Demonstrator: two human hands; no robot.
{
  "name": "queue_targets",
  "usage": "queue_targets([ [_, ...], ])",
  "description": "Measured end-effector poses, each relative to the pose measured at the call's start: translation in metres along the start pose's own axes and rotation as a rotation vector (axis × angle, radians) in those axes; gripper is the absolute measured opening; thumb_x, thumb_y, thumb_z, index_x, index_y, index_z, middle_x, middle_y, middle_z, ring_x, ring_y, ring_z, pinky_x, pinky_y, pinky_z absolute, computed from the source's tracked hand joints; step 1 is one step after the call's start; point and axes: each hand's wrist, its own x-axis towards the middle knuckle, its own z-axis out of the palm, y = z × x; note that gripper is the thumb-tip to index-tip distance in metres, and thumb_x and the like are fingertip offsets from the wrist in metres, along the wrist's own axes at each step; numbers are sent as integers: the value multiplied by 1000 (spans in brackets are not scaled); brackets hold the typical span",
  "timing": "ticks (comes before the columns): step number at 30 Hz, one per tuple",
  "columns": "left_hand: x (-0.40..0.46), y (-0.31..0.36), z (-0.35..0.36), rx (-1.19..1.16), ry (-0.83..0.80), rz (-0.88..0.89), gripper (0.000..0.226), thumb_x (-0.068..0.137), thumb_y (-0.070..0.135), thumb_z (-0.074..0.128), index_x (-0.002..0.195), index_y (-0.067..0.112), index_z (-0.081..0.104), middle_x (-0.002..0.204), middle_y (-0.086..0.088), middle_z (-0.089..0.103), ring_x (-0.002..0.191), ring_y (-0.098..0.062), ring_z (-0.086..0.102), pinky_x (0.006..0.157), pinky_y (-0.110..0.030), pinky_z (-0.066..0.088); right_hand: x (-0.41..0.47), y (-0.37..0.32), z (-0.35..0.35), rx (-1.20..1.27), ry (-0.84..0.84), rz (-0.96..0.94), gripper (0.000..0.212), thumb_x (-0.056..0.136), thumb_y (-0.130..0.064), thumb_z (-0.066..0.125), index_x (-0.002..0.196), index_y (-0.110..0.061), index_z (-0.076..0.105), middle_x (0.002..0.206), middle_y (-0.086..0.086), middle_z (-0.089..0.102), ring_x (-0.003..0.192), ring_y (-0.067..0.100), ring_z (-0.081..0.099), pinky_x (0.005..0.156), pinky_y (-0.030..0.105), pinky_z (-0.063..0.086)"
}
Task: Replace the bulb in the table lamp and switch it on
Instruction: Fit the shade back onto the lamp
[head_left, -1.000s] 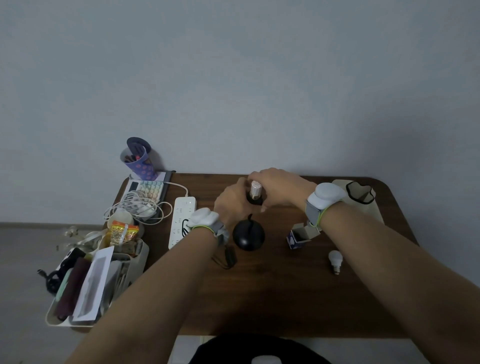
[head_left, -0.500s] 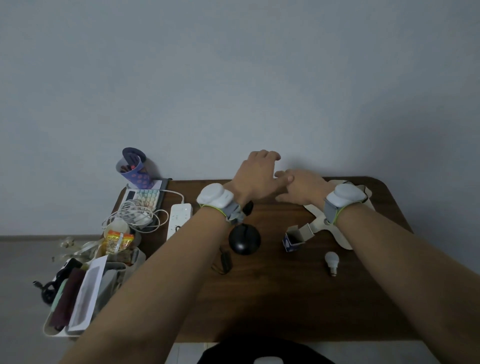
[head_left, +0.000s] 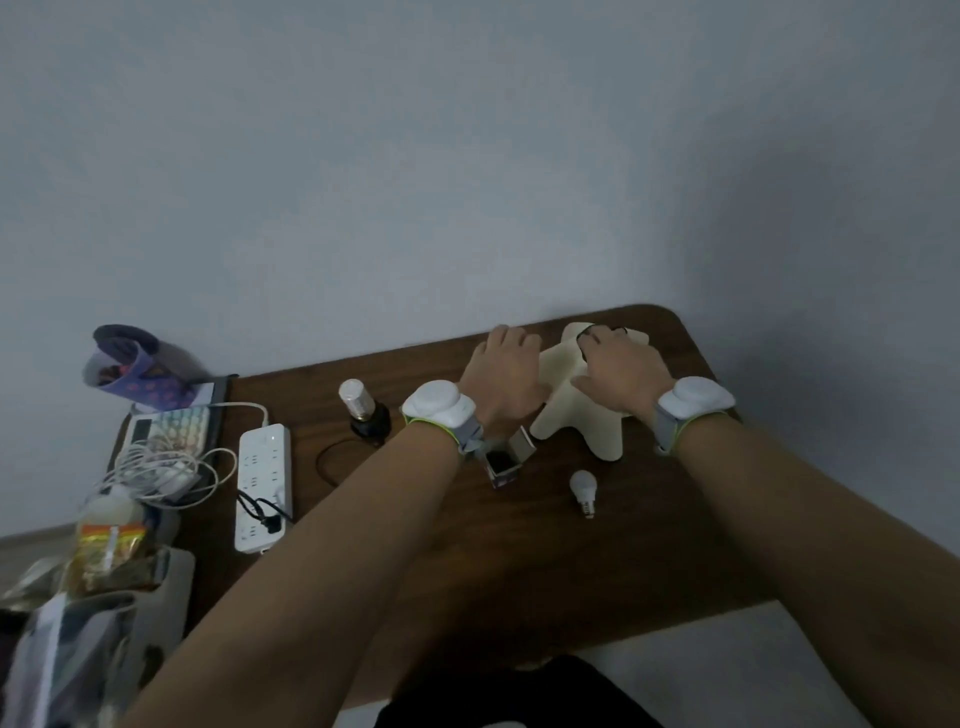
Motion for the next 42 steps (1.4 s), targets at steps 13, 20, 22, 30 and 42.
queue_targets([
  [13, 36, 11, 47, 16, -161, -72, 68, 97, 44, 58, 150, 7, 40, 154, -13, 42, 147, -34, 30, 115, -51, 36, 19, 52, 51, 15, -150, 15, 48, 104, -33, 57, 146, -15, 42, 150, 11, 44, 121, 36, 56, 89, 52, 57],
  [20, 32, 12, 50, -4, -189, -111, 69, 99, 41, 57, 154, 7, 34, 155, -14, 43, 145, -36, 36, 113, -51, 39, 40, 49, 62, 13, -97, -12, 22, 108, -11, 46, 127, -6, 55, 129, 19, 55, 105, 35, 63, 77, 40, 51],
  [22, 31, 12, 49, -16, -195, -123, 69, 99, 40, 57, 156, 8, 33, 156, -14, 43, 145, -36, 37, 113, -51, 40, 40, 47, 60, 29, -63, 18, 18, 108, -9, 44, 119, -7, 58, 121, 17, 59, 99, 34, 65, 76, 42, 54],
  [30, 28, 17, 38, 2, -164, -112, 66, 98, 38, 57, 152, 7, 36, 150, -15, 47, 140, -37, 42, 109, -50, 44, 31, 39, 44, 2, 126, 80, 23, 106, -4, 41, 121, -3, 58, 117, 18, 60, 99, 35, 65, 69, 40, 46],
  [42, 4, 33, -27, 21, 234, -201, 59, 99, 16, 50, 155, 8, 31, 157, -12, 35, 143, -32, 39, 117, -42, 35, 20, 16, -18, 58, 492, 43, 24, 98, 0, 44, 120, 0, 55, 122, 21, 55, 103, 37, 57, 60, 41, 43],
])
